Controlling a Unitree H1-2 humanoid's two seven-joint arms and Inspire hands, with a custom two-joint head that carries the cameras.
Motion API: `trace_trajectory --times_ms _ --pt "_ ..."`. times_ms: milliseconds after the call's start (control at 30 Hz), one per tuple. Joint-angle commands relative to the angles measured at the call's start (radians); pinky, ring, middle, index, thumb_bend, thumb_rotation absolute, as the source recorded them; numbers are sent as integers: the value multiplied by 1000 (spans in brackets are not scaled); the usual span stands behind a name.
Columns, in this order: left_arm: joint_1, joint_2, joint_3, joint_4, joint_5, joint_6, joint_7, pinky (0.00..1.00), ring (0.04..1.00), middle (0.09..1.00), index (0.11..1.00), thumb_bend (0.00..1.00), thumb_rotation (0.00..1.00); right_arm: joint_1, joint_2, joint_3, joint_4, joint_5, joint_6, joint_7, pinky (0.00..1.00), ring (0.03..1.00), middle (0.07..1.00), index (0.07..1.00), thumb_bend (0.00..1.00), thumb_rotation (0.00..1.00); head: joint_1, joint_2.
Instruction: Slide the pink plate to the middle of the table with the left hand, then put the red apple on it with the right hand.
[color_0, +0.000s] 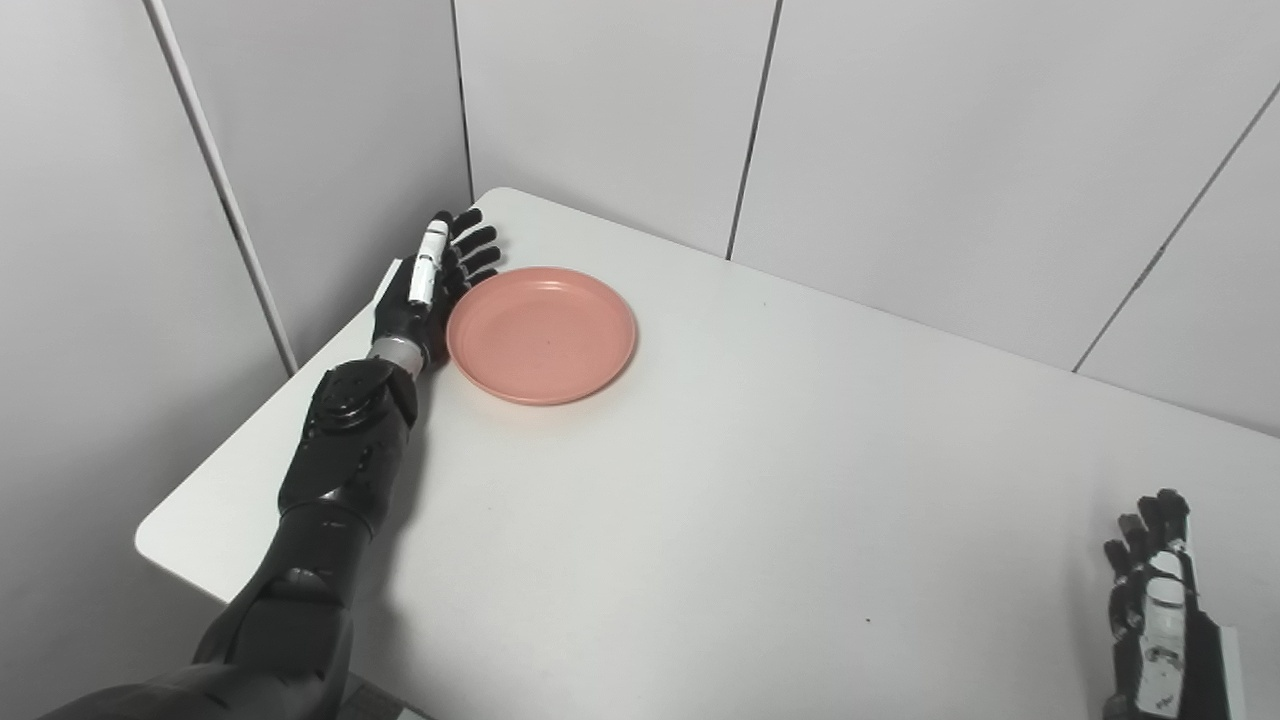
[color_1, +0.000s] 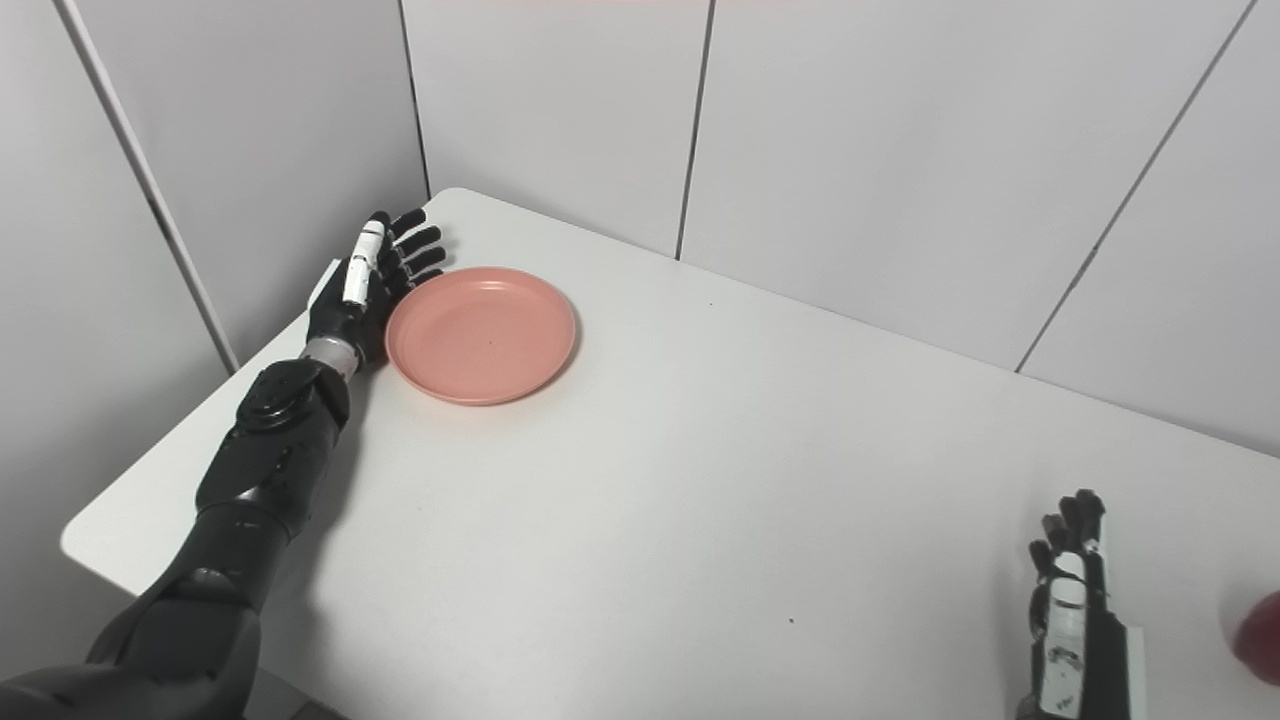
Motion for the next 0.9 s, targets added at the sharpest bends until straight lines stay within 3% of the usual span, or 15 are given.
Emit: trace_trajectory --times_ms 0,333,867 --pt "7 -14 -8 1 -10 25 -11 847 854 856 833 367 1000 65 -4 -7 46 -3 11 1 1000 1000 1000 1000 156 1000 -1 1" --pt "24 -39 -22 -53 -11 51 -20 822 846 852 833 368 1000 64 -3 -7 56 -6 -9 4 1000 1000 1000 1000 161 1000 -7 6" --pt "31 -132 -64 -178 -7 133 -2 864 861 866 848 328 1000 66 10 -5 54 -5 -15 0 1000 998 1000 1000 161 1000 -23 15"
